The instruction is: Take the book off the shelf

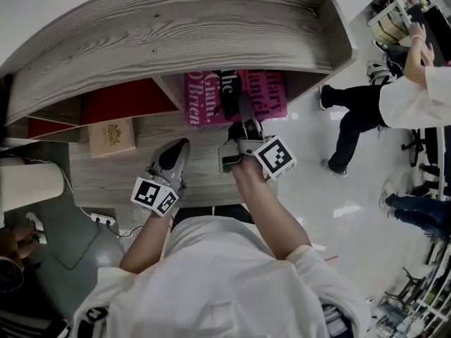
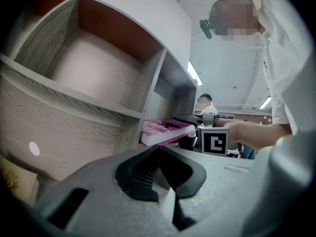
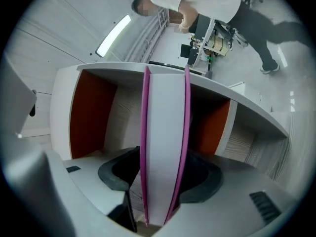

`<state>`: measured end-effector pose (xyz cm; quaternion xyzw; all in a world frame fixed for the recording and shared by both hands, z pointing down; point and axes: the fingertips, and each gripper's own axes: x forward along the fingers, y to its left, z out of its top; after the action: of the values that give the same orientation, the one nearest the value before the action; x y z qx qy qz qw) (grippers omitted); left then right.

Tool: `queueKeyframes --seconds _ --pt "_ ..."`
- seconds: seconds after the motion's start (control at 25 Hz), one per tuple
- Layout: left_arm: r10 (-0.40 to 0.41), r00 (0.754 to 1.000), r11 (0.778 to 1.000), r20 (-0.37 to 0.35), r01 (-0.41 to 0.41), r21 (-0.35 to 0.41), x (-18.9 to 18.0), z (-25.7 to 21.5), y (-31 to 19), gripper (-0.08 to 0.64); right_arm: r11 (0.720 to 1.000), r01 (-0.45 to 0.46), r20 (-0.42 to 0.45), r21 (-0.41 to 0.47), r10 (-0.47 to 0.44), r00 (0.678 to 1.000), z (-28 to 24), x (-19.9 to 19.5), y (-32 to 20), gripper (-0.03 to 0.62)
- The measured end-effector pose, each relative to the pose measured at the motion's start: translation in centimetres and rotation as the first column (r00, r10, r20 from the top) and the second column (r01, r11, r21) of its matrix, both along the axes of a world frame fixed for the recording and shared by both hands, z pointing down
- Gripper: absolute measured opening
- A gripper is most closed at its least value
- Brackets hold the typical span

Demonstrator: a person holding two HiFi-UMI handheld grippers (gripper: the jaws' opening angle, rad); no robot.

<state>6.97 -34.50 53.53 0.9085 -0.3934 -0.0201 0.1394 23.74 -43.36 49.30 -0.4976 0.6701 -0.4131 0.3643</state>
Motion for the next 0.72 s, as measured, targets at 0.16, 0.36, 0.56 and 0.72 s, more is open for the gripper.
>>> queueKeyframes --seconds 0.16,0.36,0.56,0.72 --pt "-0.006 1.000 1.000 -0.006 0.006 0.004 -0.5 -0.1 0.0 0.015 0.998 -0.034 0.025 -0.060 0.035 0.999 1.0 0.2 0.1 0.182" --pt "-0.001 1.000 1.000 -0.011 0.001 0.016 -1.0 -0.1 0.4 0.015 0.996 -0.048 0.015 -0.076 0.050 0.999 1.5 0.4 0.4 0.163" --pt "0.017 1.000 0.999 -0.016 -0.017 0.048 -1.6 -0.8 0.3 0.015 0.997 -0.052 0.061 -0.058 0.056 0.997 1.0 0.1 0.1 0.153" --pt "0.017 0.999 0.999 -0.043 -0.015 0.047 -2.5 -1.8 0.5 0.015 0.995 -0.071 0.026 -0.064 0.072 0.997 0.6 0.1 1.2 0.150"
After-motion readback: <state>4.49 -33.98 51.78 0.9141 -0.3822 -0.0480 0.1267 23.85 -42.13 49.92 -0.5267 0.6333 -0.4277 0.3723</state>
